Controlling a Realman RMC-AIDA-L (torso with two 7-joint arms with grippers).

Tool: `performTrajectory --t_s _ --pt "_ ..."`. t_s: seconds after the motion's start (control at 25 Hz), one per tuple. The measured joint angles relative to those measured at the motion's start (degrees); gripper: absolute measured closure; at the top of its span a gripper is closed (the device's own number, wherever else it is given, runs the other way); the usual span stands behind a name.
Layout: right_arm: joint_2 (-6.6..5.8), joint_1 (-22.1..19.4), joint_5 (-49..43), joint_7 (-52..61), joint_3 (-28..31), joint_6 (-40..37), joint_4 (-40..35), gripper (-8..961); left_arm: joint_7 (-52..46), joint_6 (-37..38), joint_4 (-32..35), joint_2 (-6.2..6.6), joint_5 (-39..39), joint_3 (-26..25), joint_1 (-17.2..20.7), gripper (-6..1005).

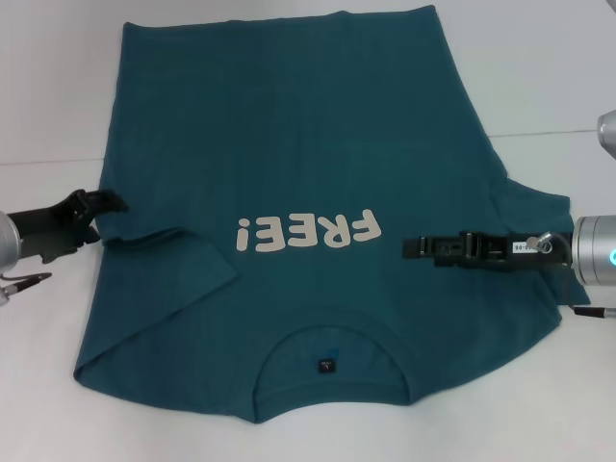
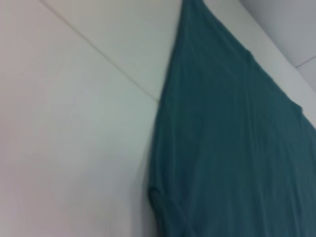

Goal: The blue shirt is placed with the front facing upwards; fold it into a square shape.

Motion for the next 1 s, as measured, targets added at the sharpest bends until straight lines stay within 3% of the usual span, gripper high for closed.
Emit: performTrajectory --t_s 0.68,1.0 --pt "0.00 -0.38 -0.09 0.00 0.42 0.00 0.00 210 0.11 -3.78 -3.89 -0.37 -0.07 -0.01 -2.87 322" --pt "0.00 -0.57 -0.06 -0.27 0.41 0.08 0.00 212 3.00 -3.61 -3.07 -1.58 -0.71 -0.77 -5.80 322"
